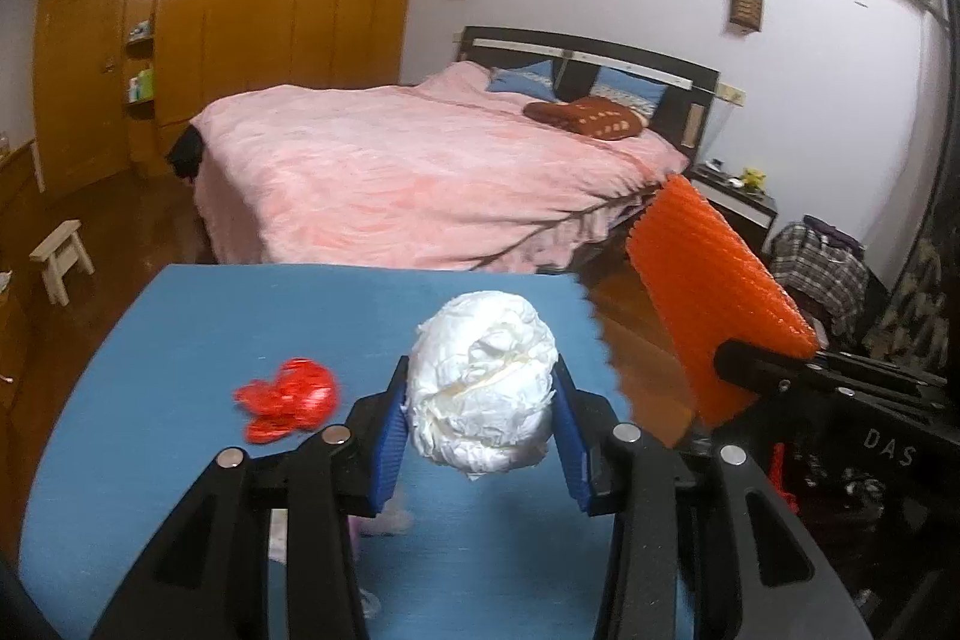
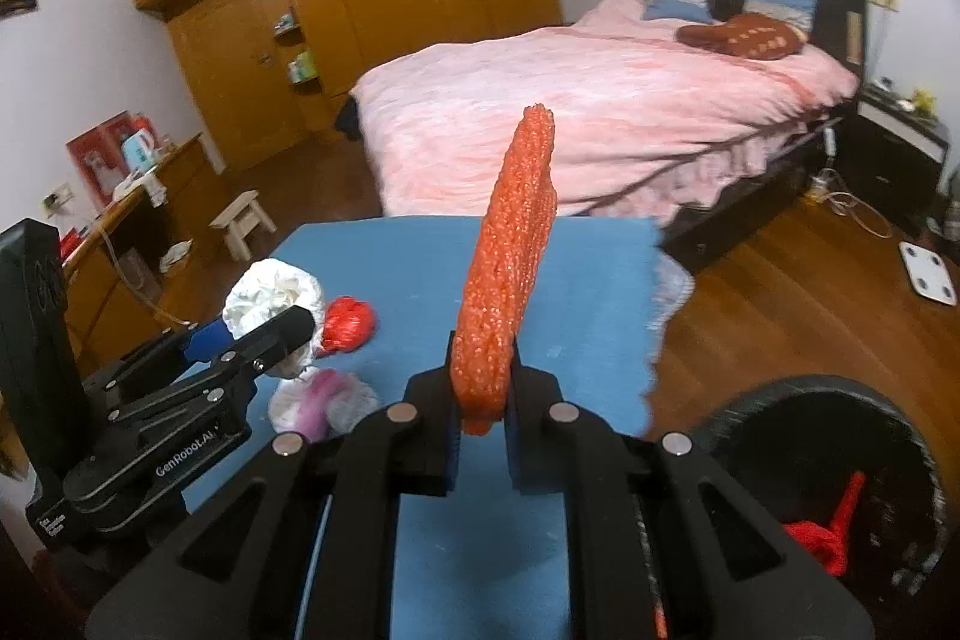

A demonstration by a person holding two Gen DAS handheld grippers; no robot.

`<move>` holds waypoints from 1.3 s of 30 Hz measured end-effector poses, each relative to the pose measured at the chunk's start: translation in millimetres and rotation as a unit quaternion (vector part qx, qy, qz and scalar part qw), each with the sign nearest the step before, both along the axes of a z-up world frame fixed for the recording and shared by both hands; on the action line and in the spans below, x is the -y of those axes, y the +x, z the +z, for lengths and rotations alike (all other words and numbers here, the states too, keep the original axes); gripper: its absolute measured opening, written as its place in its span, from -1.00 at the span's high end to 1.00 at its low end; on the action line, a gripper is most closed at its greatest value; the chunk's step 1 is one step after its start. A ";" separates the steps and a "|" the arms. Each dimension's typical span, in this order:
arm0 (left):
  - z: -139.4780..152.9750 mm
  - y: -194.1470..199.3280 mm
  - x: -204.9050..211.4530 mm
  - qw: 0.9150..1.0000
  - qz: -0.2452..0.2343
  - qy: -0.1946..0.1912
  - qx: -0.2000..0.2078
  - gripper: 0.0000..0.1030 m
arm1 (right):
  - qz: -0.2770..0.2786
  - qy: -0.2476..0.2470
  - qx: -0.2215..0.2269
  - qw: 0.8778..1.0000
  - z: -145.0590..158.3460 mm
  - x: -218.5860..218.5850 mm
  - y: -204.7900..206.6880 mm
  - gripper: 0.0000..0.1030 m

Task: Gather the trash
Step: 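Lift the paper ball and orange mesh pad and carry them toward the bin, then open both tools over the bin to drop the paper ball and mesh pad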

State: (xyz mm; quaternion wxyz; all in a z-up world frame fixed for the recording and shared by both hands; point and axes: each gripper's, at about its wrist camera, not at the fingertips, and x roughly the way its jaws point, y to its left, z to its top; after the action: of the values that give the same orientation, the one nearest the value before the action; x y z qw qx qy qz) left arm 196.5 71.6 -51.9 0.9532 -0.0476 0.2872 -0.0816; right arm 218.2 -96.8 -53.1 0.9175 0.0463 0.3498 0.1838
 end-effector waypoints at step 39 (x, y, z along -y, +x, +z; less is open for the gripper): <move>-19.1 -28.4 234.7 0.983 -0.176 0.044 -0.012 0.16 | -0.175 -0.066 -0.007 0.982 -19.7 218.0 -88.6 0.79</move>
State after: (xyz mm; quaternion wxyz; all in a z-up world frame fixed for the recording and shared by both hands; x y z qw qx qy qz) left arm 168.1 -163.1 -71.0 0.9218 0.0446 0.3054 -0.2346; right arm 129.6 -314.8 -72.8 0.9340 0.0477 0.3541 -0.0039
